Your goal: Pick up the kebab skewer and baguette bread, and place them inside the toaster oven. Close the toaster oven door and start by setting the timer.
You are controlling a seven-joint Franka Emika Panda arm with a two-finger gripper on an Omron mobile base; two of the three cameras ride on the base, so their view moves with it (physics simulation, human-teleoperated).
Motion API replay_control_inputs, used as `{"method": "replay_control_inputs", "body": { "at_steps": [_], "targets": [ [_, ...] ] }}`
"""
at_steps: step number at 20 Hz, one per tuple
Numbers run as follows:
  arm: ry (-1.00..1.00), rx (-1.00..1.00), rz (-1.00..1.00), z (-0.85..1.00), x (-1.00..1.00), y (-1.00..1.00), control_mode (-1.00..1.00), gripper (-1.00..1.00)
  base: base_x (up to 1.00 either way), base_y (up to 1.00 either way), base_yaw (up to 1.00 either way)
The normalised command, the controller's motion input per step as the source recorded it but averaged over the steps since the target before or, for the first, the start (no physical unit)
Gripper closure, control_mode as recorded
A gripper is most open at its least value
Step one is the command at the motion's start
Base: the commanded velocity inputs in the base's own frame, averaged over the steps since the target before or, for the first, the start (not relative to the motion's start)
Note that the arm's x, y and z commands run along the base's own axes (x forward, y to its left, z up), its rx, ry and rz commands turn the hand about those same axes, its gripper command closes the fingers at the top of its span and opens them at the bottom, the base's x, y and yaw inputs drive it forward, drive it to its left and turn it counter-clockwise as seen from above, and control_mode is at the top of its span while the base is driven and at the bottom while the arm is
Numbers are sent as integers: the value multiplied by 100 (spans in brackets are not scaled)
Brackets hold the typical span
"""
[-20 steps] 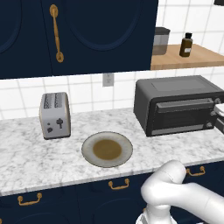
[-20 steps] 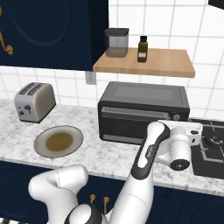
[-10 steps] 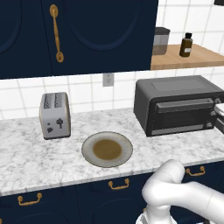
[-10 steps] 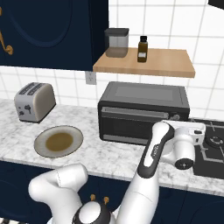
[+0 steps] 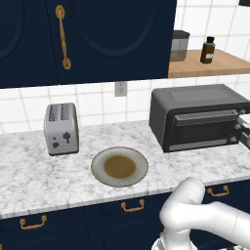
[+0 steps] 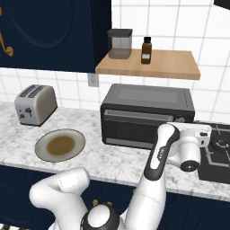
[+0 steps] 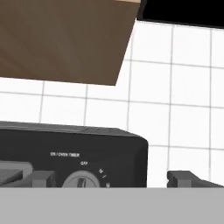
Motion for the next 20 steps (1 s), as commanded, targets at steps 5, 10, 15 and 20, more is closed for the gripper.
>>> {"method": "replay_control_inputs", "body": {
  "at_steps": [5, 10, 15, 20],
  "targets": [
    [-3, 0, 0, -9, 7, -12, -100, -100, 0, 0, 0],
    [-2, 0, 0, -8, 24, 0, -100, -100, 0, 0, 0],
    [0, 0, 0, -18, 18, -5, -100, -100, 0, 0, 0],
    [0, -2, 0, -16, 4, -4, -100, -100, 0, 0, 0]
  ]
}}
